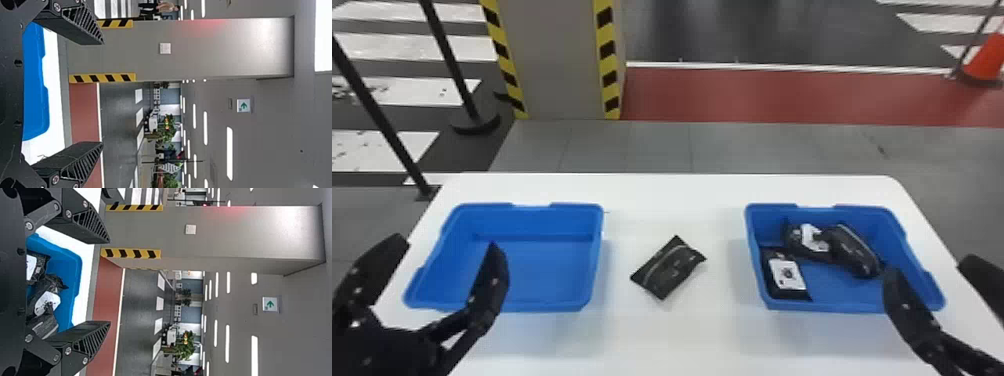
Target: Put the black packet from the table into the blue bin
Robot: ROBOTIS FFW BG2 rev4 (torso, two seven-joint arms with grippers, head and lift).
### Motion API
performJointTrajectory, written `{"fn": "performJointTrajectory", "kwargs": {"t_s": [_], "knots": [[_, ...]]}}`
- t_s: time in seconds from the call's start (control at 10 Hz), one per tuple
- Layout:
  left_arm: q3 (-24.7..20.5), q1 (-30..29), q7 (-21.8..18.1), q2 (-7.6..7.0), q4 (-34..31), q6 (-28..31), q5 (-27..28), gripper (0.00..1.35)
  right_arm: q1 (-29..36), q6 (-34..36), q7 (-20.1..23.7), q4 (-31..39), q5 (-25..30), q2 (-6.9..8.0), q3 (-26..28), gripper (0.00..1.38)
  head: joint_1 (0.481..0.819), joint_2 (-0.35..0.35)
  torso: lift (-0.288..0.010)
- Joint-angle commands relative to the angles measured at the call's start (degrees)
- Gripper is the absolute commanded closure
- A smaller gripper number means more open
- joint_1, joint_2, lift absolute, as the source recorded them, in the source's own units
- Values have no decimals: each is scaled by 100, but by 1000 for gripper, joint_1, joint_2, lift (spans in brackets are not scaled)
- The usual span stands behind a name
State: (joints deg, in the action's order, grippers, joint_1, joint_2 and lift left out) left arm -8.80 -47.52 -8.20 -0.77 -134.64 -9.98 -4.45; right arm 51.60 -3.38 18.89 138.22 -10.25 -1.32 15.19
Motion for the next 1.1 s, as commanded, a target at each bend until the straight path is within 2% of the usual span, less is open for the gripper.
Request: {"fn": "performJointTrajectory", "kwargs": {"t_s": [0.0, 0.7, 0.8, 1.0], "knots": [[0, -1, 2, -2, 0, -15, 0, 114, 0, 0, 0, -6, 8, 0, 0, 314, 695, -9, -110], [-12, -1, 2, -2, 0, 13, 0, 114, -70, 14, 0, -6, 42, -9, -11, 314, 695, -7, -110], [-12, -1, 2, -2, 0, 13, 0, 114, -253, 253, 0, -20, 31, -53, -23, 314, 695, -7, -110], [11, -1, -6, -2, 0, 27, 0, 114, -998, 816, 97, -470, -198, -220, -217, 309, 695, -2, -110]]}}
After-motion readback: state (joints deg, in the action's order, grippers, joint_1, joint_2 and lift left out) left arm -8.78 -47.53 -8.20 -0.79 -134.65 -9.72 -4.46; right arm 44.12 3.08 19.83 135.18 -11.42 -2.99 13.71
